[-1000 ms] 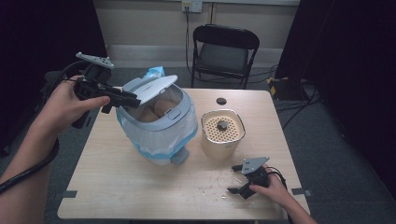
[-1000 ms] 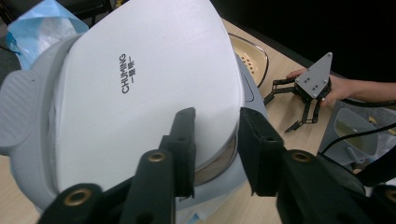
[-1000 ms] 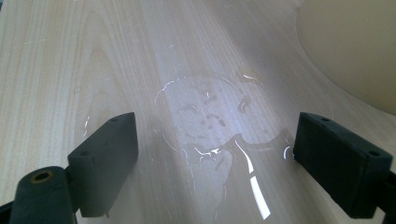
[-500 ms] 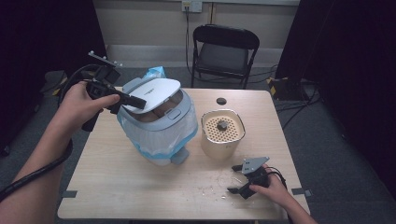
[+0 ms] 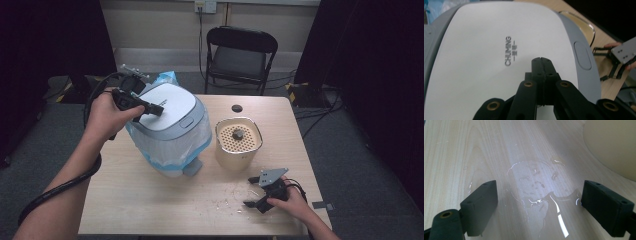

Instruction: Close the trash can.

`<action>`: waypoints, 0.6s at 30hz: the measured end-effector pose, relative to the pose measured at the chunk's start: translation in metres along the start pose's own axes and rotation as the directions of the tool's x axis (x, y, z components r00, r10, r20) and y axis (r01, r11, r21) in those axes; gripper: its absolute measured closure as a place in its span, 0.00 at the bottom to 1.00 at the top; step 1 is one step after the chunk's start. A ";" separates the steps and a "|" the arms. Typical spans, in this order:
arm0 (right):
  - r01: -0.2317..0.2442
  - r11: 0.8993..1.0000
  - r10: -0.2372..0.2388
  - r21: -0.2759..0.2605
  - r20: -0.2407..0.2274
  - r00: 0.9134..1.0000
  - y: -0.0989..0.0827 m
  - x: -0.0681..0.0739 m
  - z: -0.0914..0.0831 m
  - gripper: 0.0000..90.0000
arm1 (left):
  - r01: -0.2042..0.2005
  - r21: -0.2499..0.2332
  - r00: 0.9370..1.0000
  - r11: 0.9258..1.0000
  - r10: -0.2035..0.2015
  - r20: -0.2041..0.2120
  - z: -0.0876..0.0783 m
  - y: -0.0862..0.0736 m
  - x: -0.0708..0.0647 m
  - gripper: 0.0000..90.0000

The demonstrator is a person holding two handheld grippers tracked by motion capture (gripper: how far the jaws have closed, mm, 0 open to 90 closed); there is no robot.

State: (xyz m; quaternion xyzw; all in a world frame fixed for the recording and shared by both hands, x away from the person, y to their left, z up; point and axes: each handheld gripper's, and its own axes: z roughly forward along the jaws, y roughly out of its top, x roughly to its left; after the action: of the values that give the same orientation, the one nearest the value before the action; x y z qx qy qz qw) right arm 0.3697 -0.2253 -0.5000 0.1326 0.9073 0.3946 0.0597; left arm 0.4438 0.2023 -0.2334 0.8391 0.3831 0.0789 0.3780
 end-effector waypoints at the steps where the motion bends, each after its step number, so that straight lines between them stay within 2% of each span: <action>1: 0.000 1.000 0.000 0.000 0.000 1.000 0.000 0.000 0.000 0.15 | 0.005 -0.007 1.000 1.000 -0.005 0.004 0.001 0.000 0.000 1.00; 3: -0.001 1.000 0.001 0.000 0.001 1.000 0.000 0.000 0.000 0.15 | 0.014 -0.030 1.000 0.999 -0.014 0.007 0.004 0.000 -0.001 1.00; 8: -0.005 1.000 0.005 0.000 0.005 1.000 0.000 0.001 0.000 0.15 | 0.033 -0.053 0.999 0.998 -0.033 0.004 0.006 -0.003 -0.002 1.00; 15: -0.005 1.000 0.005 -0.001 0.007 1.000 0.000 0.001 0.000 0.15 | -0.009 -0.053 1.000 0.999 0.008 -0.024 0.009 -0.006 -0.008 1.00; 17: -0.005 1.000 0.005 0.000 0.005 1.000 0.000 0.001 0.000 0.15 | 0.010 -0.057 1.000 0.998 -0.009 0.015 0.010 -0.007 -0.009 1.00; 18: -0.004 1.000 0.004 -0.002 0.006 1.000 0.000 0.001 0.000 0.15 | -0.009 -0.058 1.000 0.998 0.009 0.008 0.011 -0.007 -0.011 1.00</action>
State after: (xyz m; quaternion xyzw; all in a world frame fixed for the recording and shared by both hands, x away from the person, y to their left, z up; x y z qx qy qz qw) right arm 0.3691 -0.2254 -0.5002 0.1355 0.9063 0.3954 0.0619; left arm 0.4362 0.1913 -0.2442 0.8298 0.3753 0.0884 0.4034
